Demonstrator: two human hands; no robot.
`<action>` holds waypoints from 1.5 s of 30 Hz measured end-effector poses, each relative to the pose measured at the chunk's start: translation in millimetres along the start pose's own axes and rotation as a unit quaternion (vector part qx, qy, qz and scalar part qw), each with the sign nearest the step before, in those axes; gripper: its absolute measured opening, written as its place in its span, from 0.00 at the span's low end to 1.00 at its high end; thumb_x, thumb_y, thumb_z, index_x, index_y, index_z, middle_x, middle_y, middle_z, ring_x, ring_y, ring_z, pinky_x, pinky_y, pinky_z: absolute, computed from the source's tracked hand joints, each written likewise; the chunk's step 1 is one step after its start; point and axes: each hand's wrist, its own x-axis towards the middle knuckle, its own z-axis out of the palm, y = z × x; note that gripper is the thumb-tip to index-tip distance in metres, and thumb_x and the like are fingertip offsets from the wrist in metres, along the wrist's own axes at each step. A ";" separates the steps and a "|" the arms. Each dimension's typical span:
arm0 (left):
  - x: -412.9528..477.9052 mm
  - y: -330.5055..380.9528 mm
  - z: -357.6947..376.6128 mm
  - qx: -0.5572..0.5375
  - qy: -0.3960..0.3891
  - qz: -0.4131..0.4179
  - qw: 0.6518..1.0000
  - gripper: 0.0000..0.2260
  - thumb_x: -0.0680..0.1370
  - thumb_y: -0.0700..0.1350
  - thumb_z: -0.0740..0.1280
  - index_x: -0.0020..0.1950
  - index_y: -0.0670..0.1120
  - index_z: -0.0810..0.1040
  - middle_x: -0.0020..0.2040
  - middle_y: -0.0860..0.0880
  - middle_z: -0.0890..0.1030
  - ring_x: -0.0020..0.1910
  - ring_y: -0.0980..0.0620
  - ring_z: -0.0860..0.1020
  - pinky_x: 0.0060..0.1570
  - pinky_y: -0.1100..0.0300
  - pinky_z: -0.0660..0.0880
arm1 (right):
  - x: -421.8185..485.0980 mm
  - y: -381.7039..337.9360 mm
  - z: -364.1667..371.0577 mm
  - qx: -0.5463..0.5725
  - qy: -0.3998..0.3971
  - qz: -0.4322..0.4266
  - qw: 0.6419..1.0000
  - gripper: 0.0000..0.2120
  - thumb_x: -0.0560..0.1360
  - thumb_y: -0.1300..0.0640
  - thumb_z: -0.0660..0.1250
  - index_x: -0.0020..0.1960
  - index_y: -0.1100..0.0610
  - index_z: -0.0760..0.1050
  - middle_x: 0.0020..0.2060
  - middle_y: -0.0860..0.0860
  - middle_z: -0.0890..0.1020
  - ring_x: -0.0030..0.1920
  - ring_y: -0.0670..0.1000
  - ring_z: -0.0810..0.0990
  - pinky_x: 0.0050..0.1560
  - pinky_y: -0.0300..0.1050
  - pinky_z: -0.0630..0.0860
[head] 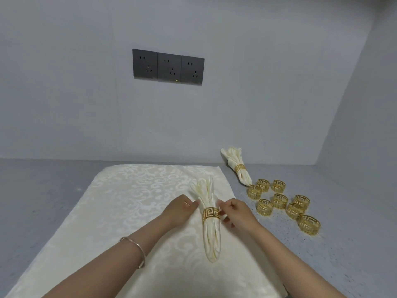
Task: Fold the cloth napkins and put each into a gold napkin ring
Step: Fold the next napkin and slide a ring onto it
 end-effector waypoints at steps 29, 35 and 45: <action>97.9 71.7 35.0 -0.355 -0.002 -0.072 0.932 0.06 0.80 0.43 0.64 0.45 0.41 0.75 0.52 0.44 0.80 0.37 0.52 0.80 0.31 0.66 0.78 | 84.6 -7.1 -44.2 0.117 0.134 -0.017 0.984 0.09 0.71 0.60 0.66 0.33 0.58 0.70 0.30 0.55 0.75 0.34 0.53 0.74 0.42 0.51 0.75; 146.8 102.2 51.3 -0.431 0.012 -0.065 0.900 0.08 0.81 0.40 0.61 0.54 0.36 0.75 0.57 0.37 0.80 0.40 0.47 0.81 0.34 0.65 0.80 | 118.3 -8.1 -91.4 0.221 0.124 0.028 0.967 0.08 0.76 0.55 0.66 0.44 0.60 0.74 0.37 0.54 0.79 0.36 0.50 0.77 0.37 0.43 0.76; 220.5 147.0 75.4 -0.330 0.058 0.020 0.942 0.12 0.82 0.45 0.58 0.61 0.40 0.73 0.53 0.47 0.79 0.49 0.50 0.80 0.48 0.60 0.75 | 191.4 2.0 -134.7 0.129 0.144 -0.011 0.981 0.20 0.70 0.51 0.74 0.58 0.59 0.75 0.49 0.54 0.81 0.42 0.48 0.78 0.36 0.38 0.71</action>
